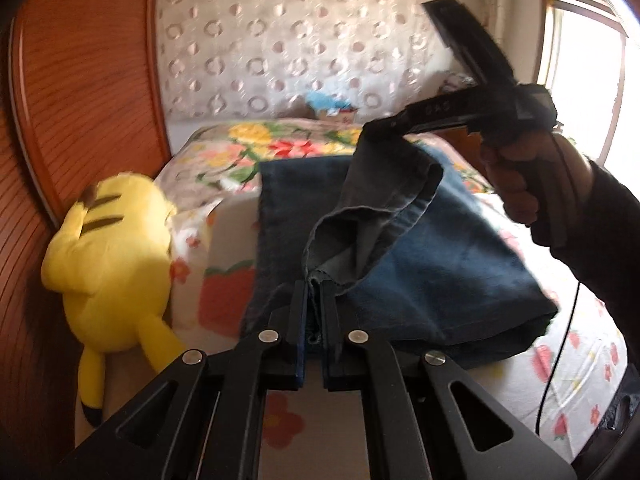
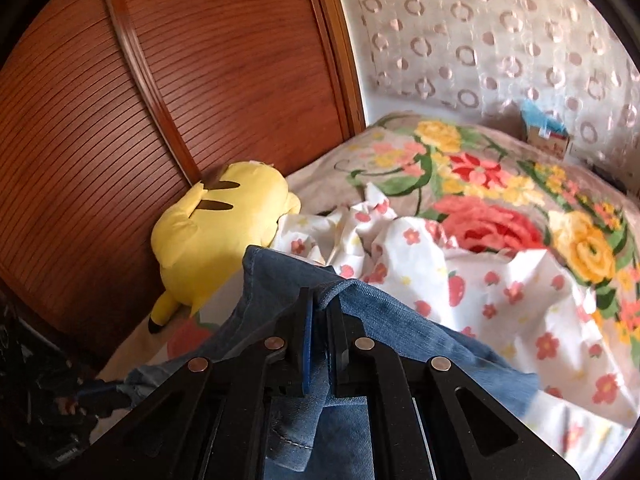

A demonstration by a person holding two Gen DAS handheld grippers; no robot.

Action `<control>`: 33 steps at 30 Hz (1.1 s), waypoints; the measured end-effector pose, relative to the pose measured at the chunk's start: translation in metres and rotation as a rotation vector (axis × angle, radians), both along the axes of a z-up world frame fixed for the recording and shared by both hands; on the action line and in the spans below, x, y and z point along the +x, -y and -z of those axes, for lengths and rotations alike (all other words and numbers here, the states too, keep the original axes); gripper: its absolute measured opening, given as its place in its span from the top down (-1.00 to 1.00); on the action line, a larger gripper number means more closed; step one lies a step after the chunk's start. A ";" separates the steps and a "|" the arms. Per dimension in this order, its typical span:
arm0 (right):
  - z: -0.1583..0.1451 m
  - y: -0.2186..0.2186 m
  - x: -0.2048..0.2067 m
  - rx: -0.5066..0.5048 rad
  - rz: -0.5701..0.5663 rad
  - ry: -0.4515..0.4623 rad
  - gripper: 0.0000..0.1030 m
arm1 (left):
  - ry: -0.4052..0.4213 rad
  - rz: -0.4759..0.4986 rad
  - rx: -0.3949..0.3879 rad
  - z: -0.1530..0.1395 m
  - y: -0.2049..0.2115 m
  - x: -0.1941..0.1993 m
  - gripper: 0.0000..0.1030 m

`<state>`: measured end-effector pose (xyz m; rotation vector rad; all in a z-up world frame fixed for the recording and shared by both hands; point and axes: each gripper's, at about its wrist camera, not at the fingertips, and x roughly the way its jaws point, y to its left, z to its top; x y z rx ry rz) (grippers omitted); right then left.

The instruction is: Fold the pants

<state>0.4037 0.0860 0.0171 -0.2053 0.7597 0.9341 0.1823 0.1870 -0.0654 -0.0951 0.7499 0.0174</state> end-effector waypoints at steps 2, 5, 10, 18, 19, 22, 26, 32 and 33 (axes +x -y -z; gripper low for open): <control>0.006 -0.002 0.010 -0.016 0.016 -0.002 0.59 | -0.025 -0.015 -0.002 0.008 -0.004 0.003 0.87; 0.012 0.006 0.003 -0.026 0.027 0.023 0.21 | -0.038 -0.019 -0.015 0.011 -0.005 0.005 0.87; 0.002 0.041 -0.028 0.010 0.044 0.115 0.05 | -0.014 -0.018 0.007 0.001 -0.001 0.009 0.50; 0.027 0.087 -0.058 -0.047 0.042 0.217 0.02 | 0.005 0.002 0.013 -0.003 0.007 0.021 -0.33; 0.033 0.089 -0.061 -0.068 0.038 0.232 0.02 | -0.002 0.005 0.017 -0.002 0.008 0.022 -0.33; 0.044 0.092 -0.068 -0.115 0.025 0.238 0.02 | -0.014 0.012 0.017 0.002 0.010 0.026 -0.33; 0.053 0.080 -0.075 -0.168 -0.006 0.255 0.02 | -0.029 0.006 0.019 0.009 0.010 0.030 -0.33; 0.057 0.035 -0.076 -0.202 -0.077 0.297 0.01 | -0.037 -0.029 0.022 0.014 -0.002 0.026 -0.33; 0.056 0.029 -0.075 -0.203 -0.084 0.312 0.02 | -0.035 -0.035 0.022 0.014 -0.005 0.025 -0.33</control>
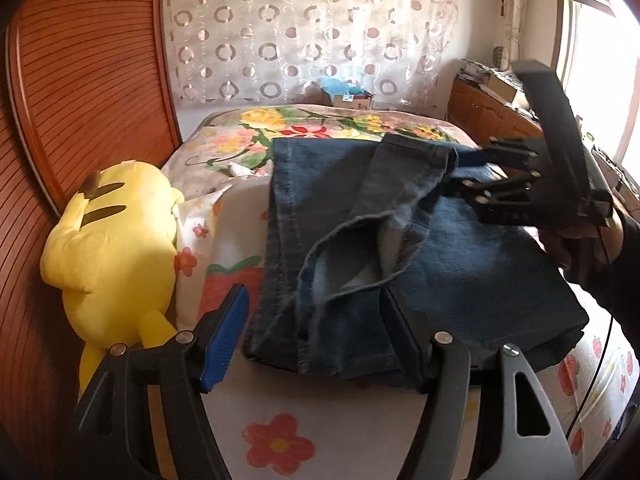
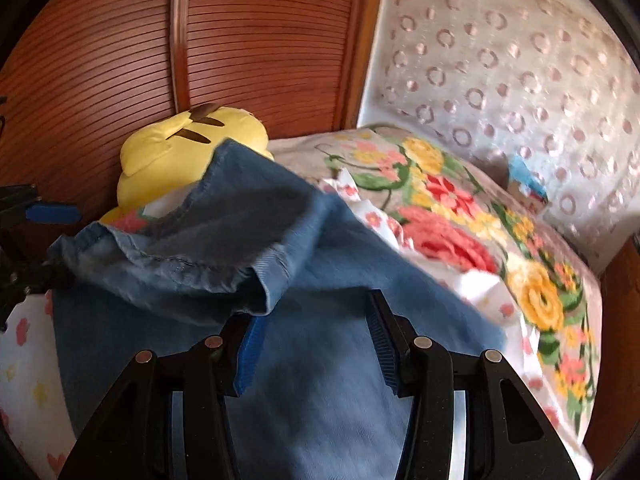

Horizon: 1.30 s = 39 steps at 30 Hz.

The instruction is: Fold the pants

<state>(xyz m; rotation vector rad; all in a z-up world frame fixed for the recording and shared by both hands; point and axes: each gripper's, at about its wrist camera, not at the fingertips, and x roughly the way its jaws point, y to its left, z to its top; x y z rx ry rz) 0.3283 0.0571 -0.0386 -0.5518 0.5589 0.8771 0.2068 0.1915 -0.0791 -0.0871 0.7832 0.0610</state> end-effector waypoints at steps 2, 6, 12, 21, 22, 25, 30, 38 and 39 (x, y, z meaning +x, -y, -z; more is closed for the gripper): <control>-0.006 -0.018 0.001 0.008 -0.022 0.027 0.02 | 0.004 -0.015 -0.001 -0.001 -0.005 -0.003 -0.33; -0.019 -0.040 0.007 0.062 -0.043 0.064 0.02 | 0.006 -0.041 -0.002 -0.001 -0.014 -0.006 -0.33; -0.038 -0.035 0.012 0.198 0.000 0.068 0.02 | 0.010 -0.045 -0.006 -0.002 -0.013 -0.005 -0.33; -0.038 0.021 0.008 0.182 0.096 -0.051 -0.01 | 0.040 0.000 0.009 -0.014 0.008 0.001 -0.33; -0.043 0.029 0.006 0.183 0.106 -0.060 -0.03 | 0.043 0.006 0.011 -0.016 0.012 0.001 -0.33; -0.059 0.046 -0.006 0.198 0.135 -0.090 -0.15 | 0.053 0.021 0.018 -0.020 0.022 0.002 -0.33; -0.059 0.089 -0.027 0.222 0.208 -0.137 -0.24 | 0.063 0.056 0.021 -0.024 0.041 0.003 -0.33; -0.044 0.126 -0.065 0.196 0.258 -0.215 -0.25 | 0.049 0.099 0.013 -0.015 0.069 0.005 -0.33; -0.044 0.129 -0.068 0.192 0.260 -0.219 -0.25 | 0.042 0.107 0.012 -0.012 0.073 0.005 -0.33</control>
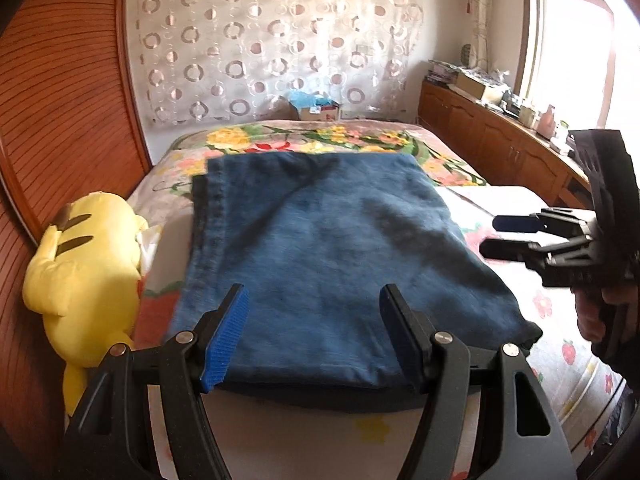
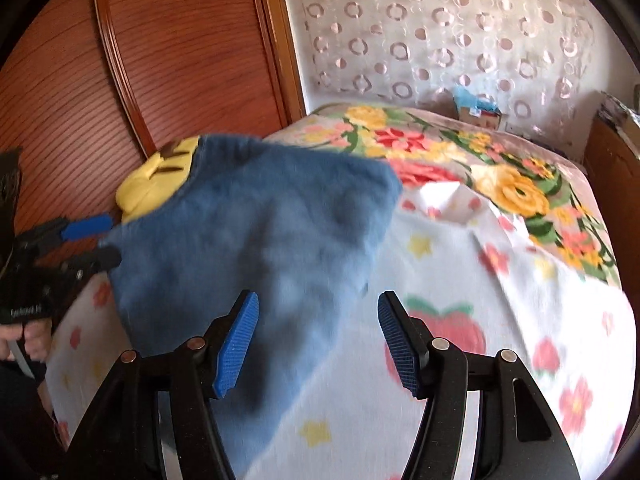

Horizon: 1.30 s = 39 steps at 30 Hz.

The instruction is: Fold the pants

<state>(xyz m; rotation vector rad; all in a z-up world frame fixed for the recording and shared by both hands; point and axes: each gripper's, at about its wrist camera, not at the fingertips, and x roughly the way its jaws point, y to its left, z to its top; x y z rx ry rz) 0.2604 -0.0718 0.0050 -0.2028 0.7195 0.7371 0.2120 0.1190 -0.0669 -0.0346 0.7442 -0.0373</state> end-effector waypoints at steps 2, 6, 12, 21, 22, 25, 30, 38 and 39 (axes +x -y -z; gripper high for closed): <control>0.004 0.005 -0.009 -0.010 0.004 -0.021 -0.25 | -0.014 0.011 0.002 0.006 0.008 0.001 -0.33; 0.005 0.010 -0.018 0.004 0.009 -0.048 -0.25 | -0.035 0.027 -0.002 0.015 0.018 0.001 -0.33; 0.014 0.011 -0.027 0.024 0.022 -0.084 -0.25 | -0.054 0.044 0.018 0.025 0.031 0.000 -0.33; 0.018 -0.001 -0.002 0.010 0.024 -0.090 -0.25 | -0.019 0.011 0.013 0.035 0.021 -0.014 -0.33; 0.020 -0.001 0.001 0.012 0.023 -0.098 -0.25 | -0.012 0.007 0.011 0.035 0.020 -0.016 -0.33; 0.024 -0.006 0.003 0.032 0.011 -0.115 -0.25 | 0.033 -0.005 0.014 0.030 0.021 -0.024 -0.33; 0.028 -0.009 0.001 0.054 -0.022 -0.117 0.55 | 0.099 -0.017 0.004 0.016 0.021 -0.039 -0.33; -0.028 0.007 -0.014 0.144 -0.072 0.001 0.87 | 0.156 -0.051 0.027 -0.016 0.021 -0.060 -0.33; -0.040 0.009 -0.019 0.154 -0.081 0.026 0.88 | 0.166 -0.056 0.028 -0.023 0.022 -0.064 -0.33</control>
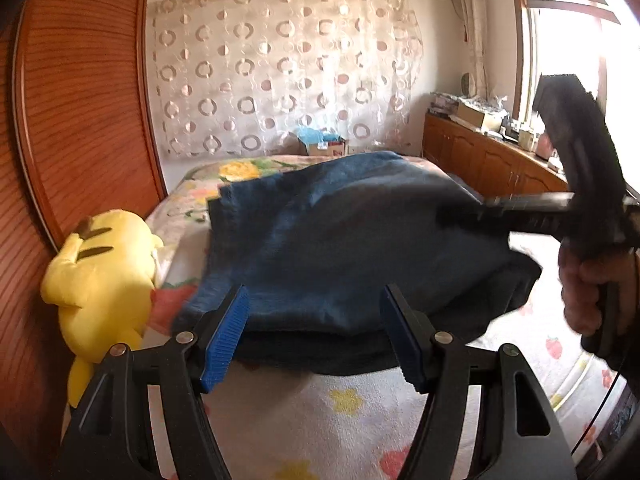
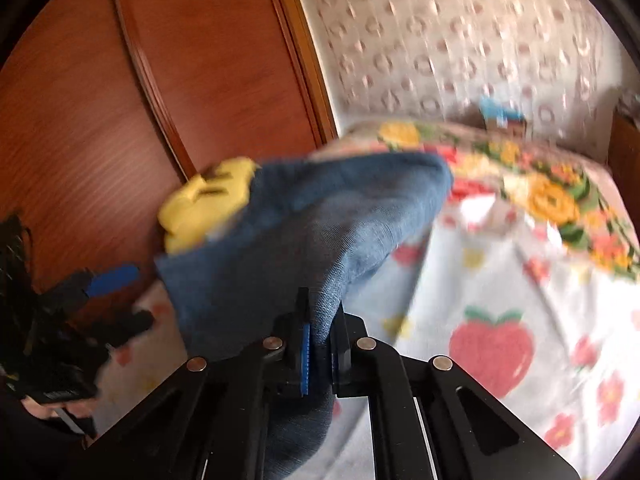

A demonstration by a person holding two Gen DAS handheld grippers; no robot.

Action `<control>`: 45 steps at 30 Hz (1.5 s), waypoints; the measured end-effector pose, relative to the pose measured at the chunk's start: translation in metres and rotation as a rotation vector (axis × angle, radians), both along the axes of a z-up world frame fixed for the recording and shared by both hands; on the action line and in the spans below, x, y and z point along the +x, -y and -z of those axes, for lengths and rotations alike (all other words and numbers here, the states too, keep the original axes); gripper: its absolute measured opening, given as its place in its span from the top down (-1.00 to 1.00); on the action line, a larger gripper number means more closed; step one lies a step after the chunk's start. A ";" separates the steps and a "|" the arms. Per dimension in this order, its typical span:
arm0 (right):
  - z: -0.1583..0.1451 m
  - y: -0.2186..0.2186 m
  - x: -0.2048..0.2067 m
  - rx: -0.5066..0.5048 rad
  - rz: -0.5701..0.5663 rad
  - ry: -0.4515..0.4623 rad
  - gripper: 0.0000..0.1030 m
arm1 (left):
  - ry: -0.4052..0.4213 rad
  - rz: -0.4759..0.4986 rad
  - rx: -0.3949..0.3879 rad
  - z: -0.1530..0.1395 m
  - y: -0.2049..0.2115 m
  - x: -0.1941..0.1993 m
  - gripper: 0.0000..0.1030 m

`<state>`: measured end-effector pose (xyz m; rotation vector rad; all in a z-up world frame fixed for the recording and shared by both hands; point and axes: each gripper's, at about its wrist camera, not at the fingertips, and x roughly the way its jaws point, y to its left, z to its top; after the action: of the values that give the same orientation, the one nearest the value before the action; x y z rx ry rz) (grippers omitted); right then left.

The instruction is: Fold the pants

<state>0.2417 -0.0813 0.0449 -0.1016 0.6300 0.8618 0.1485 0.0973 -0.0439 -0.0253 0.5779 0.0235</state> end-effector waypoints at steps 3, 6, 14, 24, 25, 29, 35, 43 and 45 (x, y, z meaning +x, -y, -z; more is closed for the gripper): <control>-0.032 0.016 -0.014 0.017 0.000 0.062 0.88 | 0.011 0.004 0.015 -0.013 0.005 -0.006 -0.33; -0.050 0.049 -0.028 0.017 0.018 0.101 0.88 | 0.034 0.027 0.028 -0.026 0.015 -0.013 -0.33; -0.029 0.189 -0.067 -0.076 0.193 0.101 0.87 | 0.031 0.152 0.013 -0.037 0.067 -0.013 -0.33; 0.061 0.270 -0.056 -0.087 0.328 -0.056 0.84 | -0.063 0.326 0.005 -0.015 0.163 0.022 -0.33; 0.064 0.270 -0.056 -0.086 0.335 -0.061 0.78 | -0.078 0.336 0.004 -0.011 0.170 0.027 -0.33; 0.071 0.266 -0.051 -0.087 0.371 -0.073 0.52 | -0.129 0.368 0.015 0.007 0.190 0.040 -0.33; 0.066 0.232 -0.062 -0.122 0.414 -0.065 -0.03 | -0.193 0.399 0.023 0.032 0.211 0.045 -0.33; 0.064 0.228 -0.066 -0.105 0.420 -0.095 -0.06 | -0.243 0.404 0.055 0.051 0.218 0.048 -0.33; 0.065 0.228 -0.066 -0.103 0.411 -0.100 -0.06 | -0.240 0.404 0.056 0.053 0.218 0.047 -0.33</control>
<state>0.1756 -0.3093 -0.0203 -0.0203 0.7567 0.4390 0.1951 -0.1206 -0.0972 0.1507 0.8136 -0.3543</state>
